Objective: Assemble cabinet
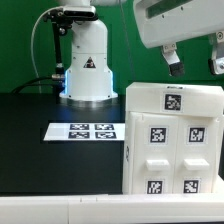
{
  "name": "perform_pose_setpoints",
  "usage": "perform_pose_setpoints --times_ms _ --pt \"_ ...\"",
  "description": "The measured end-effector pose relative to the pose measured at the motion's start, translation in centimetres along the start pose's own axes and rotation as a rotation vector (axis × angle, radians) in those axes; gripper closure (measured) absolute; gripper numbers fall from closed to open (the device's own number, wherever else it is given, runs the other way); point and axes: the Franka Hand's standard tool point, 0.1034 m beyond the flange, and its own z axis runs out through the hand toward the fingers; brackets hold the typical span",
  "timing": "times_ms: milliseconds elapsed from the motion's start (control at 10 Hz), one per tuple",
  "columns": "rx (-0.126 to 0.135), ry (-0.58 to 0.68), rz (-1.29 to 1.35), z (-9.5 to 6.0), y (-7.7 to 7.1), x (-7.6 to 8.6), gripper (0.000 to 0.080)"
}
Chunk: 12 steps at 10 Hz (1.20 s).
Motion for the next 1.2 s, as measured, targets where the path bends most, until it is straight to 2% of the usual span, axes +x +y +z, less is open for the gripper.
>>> perform_pose_setpoints --times_ms 100,300,600,800,1000,1200 --pt "-0.050 0.024 -0.205 -0.5 -0.3 0.1 0.0002" --pt "-0.104 0.074 -0.529 -1.1 -1.0 -0.3 0.0002" --pt "-0.113 0.062 -0.730 -1.0 -0.8 0.0 0.0002" --pt "-0.134 0.042 -1.076 -0.5 -0.4 1.6 0.0002" --pt "-0.155 0.023 -1.383 0.7 -0.2 2.7 0.0002" --pt "-0.166 0.017 -1.494 0.9 -0.2 2.9 0.0002"
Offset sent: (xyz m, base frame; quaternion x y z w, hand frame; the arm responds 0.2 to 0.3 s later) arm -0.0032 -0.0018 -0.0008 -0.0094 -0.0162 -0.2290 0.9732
